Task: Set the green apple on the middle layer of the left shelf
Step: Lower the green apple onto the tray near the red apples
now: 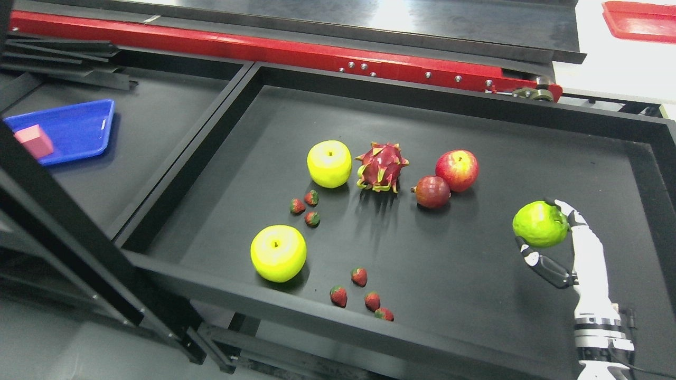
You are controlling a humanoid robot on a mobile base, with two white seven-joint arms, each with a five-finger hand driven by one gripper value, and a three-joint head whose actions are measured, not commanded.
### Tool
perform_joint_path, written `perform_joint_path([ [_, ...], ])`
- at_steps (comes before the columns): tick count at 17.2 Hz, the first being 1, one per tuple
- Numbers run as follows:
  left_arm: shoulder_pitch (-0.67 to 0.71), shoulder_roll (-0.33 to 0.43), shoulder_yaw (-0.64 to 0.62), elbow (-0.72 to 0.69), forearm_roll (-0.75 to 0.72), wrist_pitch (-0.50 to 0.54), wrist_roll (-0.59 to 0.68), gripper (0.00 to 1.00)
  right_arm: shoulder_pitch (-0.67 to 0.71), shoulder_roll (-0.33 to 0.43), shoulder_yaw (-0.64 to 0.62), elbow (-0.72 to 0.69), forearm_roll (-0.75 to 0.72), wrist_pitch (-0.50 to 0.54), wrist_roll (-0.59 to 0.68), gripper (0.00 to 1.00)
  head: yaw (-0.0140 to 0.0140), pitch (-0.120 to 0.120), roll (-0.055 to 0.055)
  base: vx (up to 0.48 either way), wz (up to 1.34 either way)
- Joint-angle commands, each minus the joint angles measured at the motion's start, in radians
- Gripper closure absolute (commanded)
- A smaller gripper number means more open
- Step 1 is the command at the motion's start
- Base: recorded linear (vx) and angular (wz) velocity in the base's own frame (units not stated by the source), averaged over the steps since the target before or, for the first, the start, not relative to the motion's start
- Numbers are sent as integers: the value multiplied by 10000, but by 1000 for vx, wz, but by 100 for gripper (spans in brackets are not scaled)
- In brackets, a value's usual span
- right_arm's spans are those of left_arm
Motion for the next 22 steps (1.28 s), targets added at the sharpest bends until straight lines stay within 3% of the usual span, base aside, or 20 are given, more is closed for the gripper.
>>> perform_joint_path([
  [1, 0, 175, 0, -1, -2, 4, 8, 0, -327, -1184, 3011, 149, 825, 849, 426, 100, 0, 0, 0, 170, -219],
  [4, 0, 175, 0, -1, -2, 4, -7, 0, -1308, -1125, 3999, 1067, 2377, 1144, 519, 100, 0, 0, 0, 144, -254],
  [8, 0, 175, 0, -1, -2, -11, -7, 0, -1893, -757, 4766, 1560, 2472, 1144, 1254, 100, 0, 0, 0, 97, -226],
  [20, 0, 175, 0, -1, -2, -11, 8, 0, -1587, -649, 5228, 993, 2395, 623, 1654, 99, 0, -1, 0, 21, -39],
  [21, 0, 175, 0, 14, -2, -11, -7, 0, -1618, -649, 5228, 993, 2350, 638, 1654, 93, 0, -1, 0, 15, 0],
  [22, 0, 175, 0, -1, -2, 4, -7, 0, -1603, -634, 5197, 963, 2258, 683, 1654, 44, 0, -2, 0, 15, 0],
])
